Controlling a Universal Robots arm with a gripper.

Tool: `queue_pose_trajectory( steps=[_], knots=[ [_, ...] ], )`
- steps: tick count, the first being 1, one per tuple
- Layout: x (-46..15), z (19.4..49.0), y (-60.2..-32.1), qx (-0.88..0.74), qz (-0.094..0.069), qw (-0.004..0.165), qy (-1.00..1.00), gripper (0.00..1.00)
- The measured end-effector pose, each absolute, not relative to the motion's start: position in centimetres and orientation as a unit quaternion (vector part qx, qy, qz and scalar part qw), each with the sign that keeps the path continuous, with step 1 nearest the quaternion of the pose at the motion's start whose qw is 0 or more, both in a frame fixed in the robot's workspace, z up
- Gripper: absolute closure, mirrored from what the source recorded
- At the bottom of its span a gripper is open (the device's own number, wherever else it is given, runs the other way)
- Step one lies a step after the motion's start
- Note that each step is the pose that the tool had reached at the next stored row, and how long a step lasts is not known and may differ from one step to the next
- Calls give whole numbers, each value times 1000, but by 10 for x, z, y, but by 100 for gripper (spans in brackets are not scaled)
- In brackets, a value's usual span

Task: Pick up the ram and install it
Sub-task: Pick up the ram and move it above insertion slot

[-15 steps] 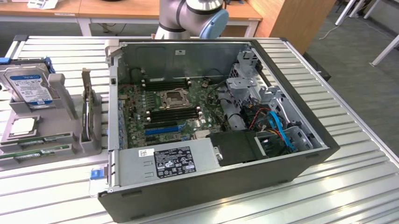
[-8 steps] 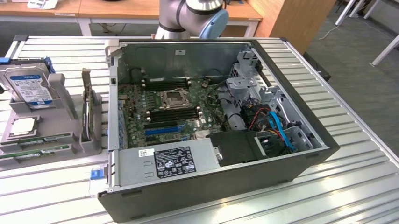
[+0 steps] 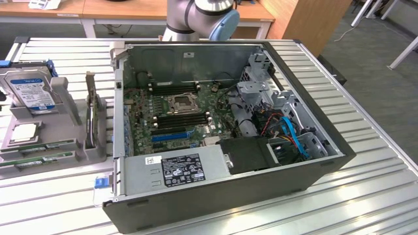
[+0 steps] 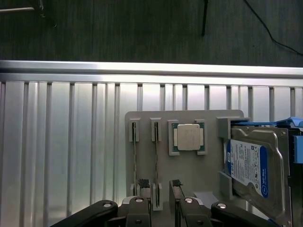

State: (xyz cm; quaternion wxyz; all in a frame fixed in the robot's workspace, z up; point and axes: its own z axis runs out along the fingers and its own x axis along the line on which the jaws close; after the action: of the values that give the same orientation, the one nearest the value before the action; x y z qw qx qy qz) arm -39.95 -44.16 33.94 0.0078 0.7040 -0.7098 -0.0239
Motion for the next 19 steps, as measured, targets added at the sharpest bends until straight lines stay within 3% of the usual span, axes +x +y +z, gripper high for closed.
queue_pose_trajectory(
  steps=[19],
  knots=[
    [-399, 321, -442, 704, -24, 8, -710, 71]
  ],
)
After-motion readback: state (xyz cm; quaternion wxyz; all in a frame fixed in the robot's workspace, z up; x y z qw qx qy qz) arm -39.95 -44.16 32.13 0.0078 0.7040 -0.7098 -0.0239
